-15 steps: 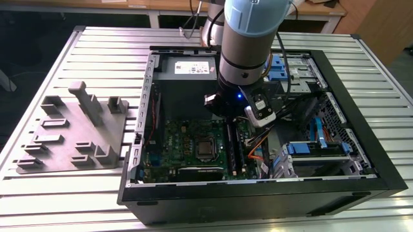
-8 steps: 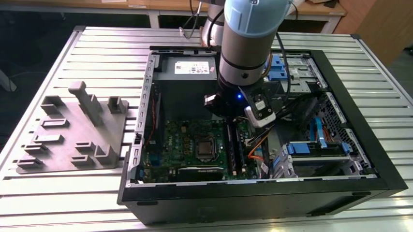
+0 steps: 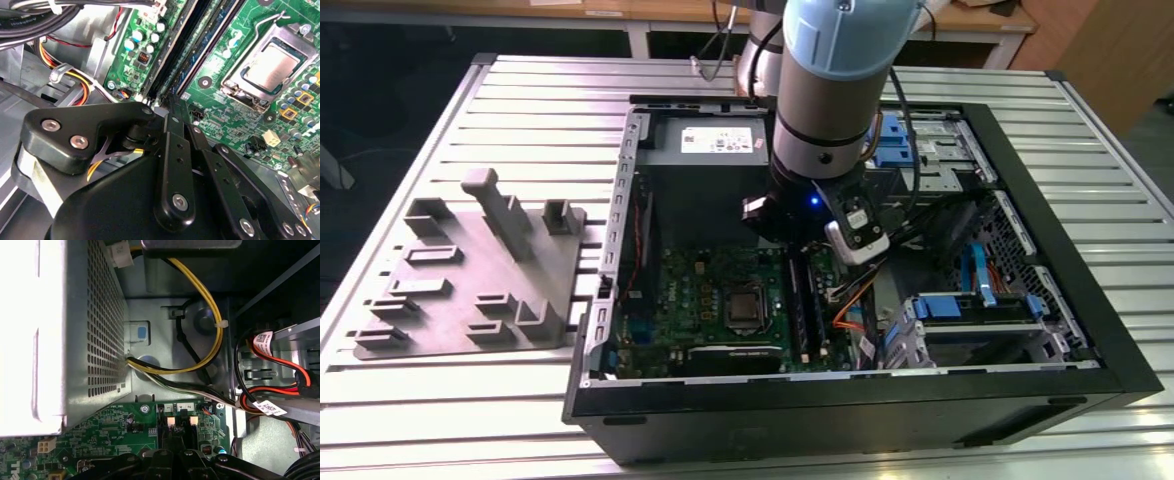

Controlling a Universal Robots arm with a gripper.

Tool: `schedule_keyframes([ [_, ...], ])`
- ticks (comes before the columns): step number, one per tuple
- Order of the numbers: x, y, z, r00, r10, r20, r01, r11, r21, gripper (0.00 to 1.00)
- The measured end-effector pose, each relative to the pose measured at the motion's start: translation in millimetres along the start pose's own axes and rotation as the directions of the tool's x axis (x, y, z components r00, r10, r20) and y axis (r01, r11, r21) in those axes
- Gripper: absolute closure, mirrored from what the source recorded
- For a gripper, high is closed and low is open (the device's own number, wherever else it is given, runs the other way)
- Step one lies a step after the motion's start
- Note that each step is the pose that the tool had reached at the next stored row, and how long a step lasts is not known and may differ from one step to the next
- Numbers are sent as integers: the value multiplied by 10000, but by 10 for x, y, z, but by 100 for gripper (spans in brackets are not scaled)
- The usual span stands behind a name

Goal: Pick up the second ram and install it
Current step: 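Press down the second ram until it locks into place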

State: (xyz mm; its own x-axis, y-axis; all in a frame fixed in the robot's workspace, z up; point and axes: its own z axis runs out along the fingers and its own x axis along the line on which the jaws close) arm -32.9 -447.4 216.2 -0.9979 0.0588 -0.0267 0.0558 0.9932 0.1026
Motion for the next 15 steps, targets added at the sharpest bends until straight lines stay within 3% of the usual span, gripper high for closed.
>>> schedule_keyframes([
  [3,0,0,1,10000,0,2,0,10000,-3,90],
  [6,-2,8,-45,10000,0,7,0,10000,-18,90],
  [9,-4,12,-102,10000,-2,4,2,10000,12,90],
  [15,-3,-2,-106,10000,-2,6,1,10000,74,90],
])
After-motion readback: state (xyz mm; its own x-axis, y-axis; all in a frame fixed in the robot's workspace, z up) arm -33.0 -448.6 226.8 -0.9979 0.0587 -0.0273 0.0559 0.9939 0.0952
